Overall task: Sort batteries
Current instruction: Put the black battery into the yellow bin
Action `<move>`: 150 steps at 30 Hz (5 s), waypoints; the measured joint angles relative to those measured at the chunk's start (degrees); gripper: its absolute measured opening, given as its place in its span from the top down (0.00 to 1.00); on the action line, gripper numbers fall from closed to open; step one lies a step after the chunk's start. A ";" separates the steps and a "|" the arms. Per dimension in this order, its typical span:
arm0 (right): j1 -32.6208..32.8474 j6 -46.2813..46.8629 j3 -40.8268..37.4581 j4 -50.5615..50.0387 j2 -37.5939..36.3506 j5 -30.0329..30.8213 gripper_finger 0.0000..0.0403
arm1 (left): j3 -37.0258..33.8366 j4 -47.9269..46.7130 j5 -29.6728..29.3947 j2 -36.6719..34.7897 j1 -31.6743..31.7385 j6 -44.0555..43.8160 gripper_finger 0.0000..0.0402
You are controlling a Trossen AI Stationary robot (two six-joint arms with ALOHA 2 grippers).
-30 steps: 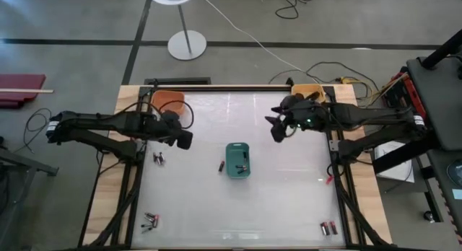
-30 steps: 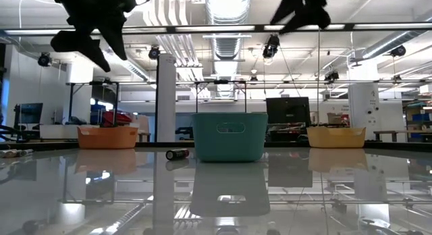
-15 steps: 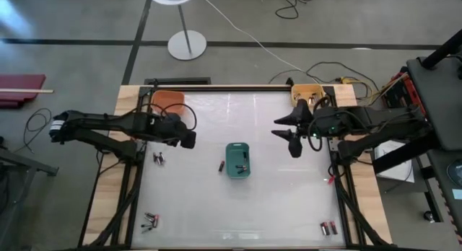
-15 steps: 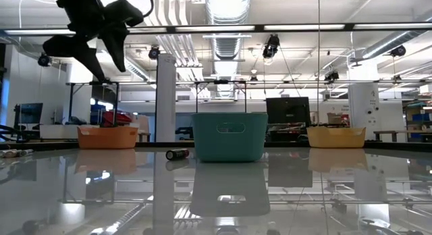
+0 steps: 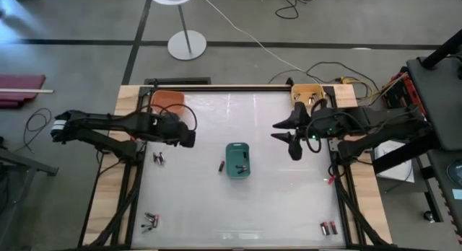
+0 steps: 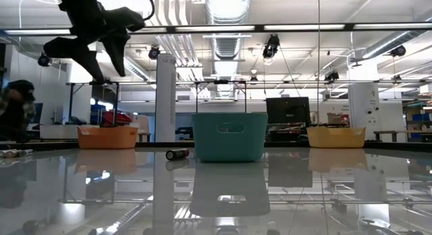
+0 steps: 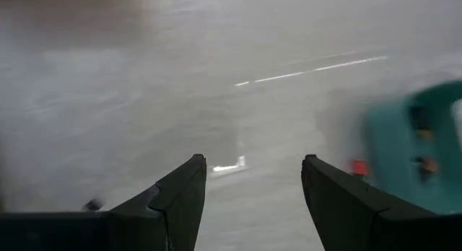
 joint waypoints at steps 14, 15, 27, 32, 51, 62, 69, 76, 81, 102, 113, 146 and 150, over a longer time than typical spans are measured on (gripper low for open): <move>0.02 0.46 0.38 1.29 8.39 -1.85 0.70 | -8.96 -5.37 8.26 7.27 0.14 -23.03 0.49; 0.02 0.58 0.38 1.59 8.88 -1.88 0.70 | -9.78 -5.17 8.15 7.83 0.16 -24.02 0.49; -0.02 -0.28 0.29 1.84 10.99 -1.40 0.75 | -20.33 0.66 7.34 6.22 0.17 -32.92 0.55; 0.00 0.35 0.27 1.74 10.97 -1.35 0.77 | -21.54 2.18 4.52 5.75 0.35 -34.85 0.61; -0.02 1.84 -0.85 1.38 10.95 -1.35 0.81 | -22.55 6.50 7.94 13.93 0.52 -34.32 0.62; -0.02 1.49 -0.85 1.62 10.95 -1.31 0.77 | -20.89 8.04 7.56 14.49 0.60 -26.28 0.68; -0.02 2.43 -0.85 1.62 10.81 -1.31 0.80 | -20.76 10.92 8.09 14.44 0.60 -23.71 0.91; -0.02 1.97 -0.85 1.47 10.81 -1.32 0.83 | -19.23 12.25 9.37 14.54 0.58 -20.36 0.97; -0.01 1.82 -0.87 1.52 10.77 -1.85 0.81 | -17.32 19.37 9.61 14.53 0.45 -13.97 0.98; -2.03 4.56 -7.88 19.49 19.67 -8.28 0.62 | -9.58 75.41 -2.55 14.72 0.87 30.51 0.99; -7.48 10.41 -7.56 -4.37 13.35 2.13 0.61 | -4.67 62.03 -3.01 14.77 0.89 31.82 1.00; -55.72 -31.58 13.08 -15.33 55.82 -17.94 0.64 | -5.77 62.96 -4.43 14.87 0.89 31.73 1.00; -55.82 -32.73 15.58 -18.47 59.60 -17.43 0.70 | -5.81 62.97 -4.43 14.87 0.89 31.77 1.00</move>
